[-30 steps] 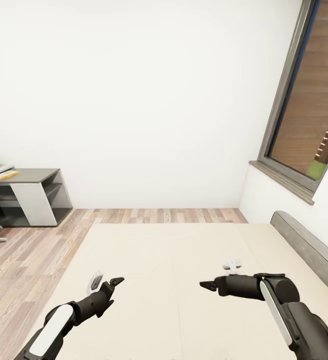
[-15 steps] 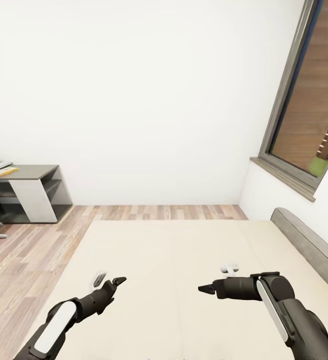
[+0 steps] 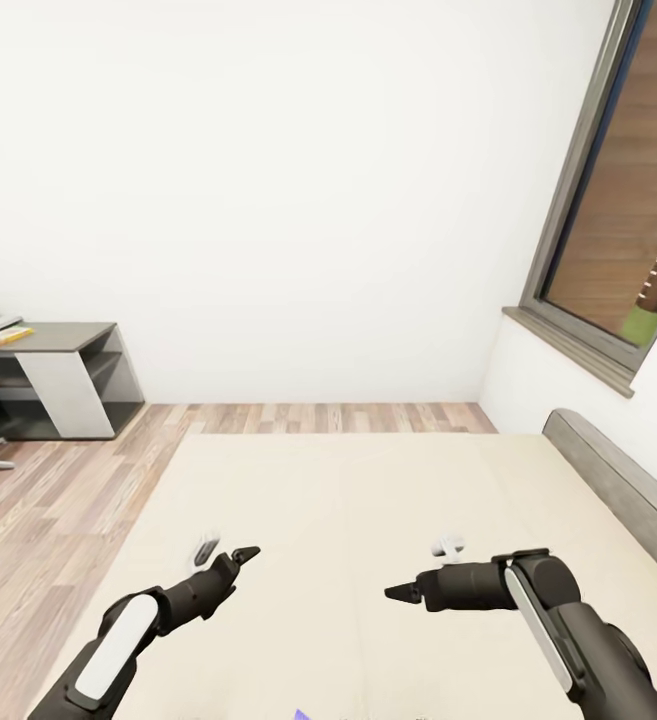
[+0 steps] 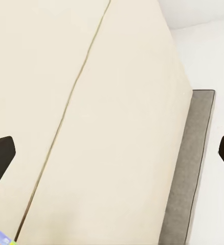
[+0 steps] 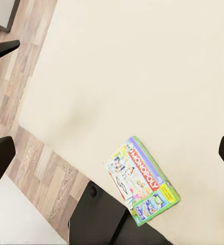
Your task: Put all the toys in the child's room - the three board games (two on the bed and one on the table), the two jigsaw puzzles on the table, and the tennis ball on the table - inside the toy box on the table in the child's room.
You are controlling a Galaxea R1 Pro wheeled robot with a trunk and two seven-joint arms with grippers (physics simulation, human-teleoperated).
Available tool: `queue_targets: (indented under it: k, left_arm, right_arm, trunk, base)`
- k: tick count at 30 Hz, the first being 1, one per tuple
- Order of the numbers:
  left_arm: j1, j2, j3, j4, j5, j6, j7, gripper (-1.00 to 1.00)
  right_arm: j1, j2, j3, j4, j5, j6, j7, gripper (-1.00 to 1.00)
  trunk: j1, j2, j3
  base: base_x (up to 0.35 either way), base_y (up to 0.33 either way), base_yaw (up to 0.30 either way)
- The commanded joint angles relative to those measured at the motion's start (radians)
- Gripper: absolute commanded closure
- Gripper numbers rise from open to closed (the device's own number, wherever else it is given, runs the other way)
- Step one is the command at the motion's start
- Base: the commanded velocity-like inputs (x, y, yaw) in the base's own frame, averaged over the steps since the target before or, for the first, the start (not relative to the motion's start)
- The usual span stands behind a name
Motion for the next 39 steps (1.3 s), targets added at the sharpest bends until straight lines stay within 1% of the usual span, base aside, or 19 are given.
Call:
queue_targets:
  k: [1, 2, 5, 9, 18, 27, 39]
  left_arm:
    - [-0.001, 0.001, -0.002, 0.0, 0.003, 0.002, 0.001, -1.0]
    - [-0.001, 0.001, -0.002, 0.0, 0.003, 0.002, 0.001, -1.0]
    - [-0.001, 0.0, -0.003, 0.003, -0.001, 0.004, -0.001, -1.0]
    - [-0.002, 0.001, -0.003, 0.007, -0.003, 0.006, -0.003, -1.0]
    - [-0.002, 0.001, -0.004, 0.013, -0.006, 0.008, -0.003, -1.0]
    - [-0.002, 0.001, -0.004, 0.025, -0.006, 0.009, -0.008, -1.0]
    - [-0.002, 0.003, -0.003, 0.032, -0.007, 0.01, -0.055, -1.0]
  right_arm:
    - [-0.001, -0.001, 0.011, 0.0, -0.009, 0.008, -0.002, -1.0]
    - [-0.001, -0.001, 0.011, 0.0, -0.009, 0.008, -0.002, -1.0]
    - [-0.002, -0.001, 0.028, 0.005, -0.01, 0.008, 0.005, -1.0]
    - [-0.005, -0.002, 0.037, 0.026, -0.01, 0.008, 0.009, -1.0]
    - [-0.01, 0.0, 0.041, 0.055, -0.01, 0.008, 0.011, -1.0]
    - [-0.011, 0.002, 0.041, 0.063, -0.01, 0.008, 0.011, -1.0]
    - [-0.012, 0.005, 0.042, 0.084, -0.01, 0.008, 0.012, -1.0]
  trunk:
    - [0.001, -0.002, -0.004]
    - [0.001, -0.002, -0.006]
    - [0.001, -0.002, -0.01]
    - [0.001, -0.002, -0.017]
    - [0.001, -0.002, -0.031]
    - [0.001, -0.002, -0.046]
    - [0.001, -0.002, -0.065]
  base:
    - [0.0, 0.0, 0.0]
    - [0.0, 0.0, 0.0]
    - [0.0, 0.0, 0.0]
    - [0.0, 0.0, 0.0]
    - [0.0, 0.0, 0.0]
    - [0.0, 0.0, 0.0]
    - [0.0, 0.0, 0.0]
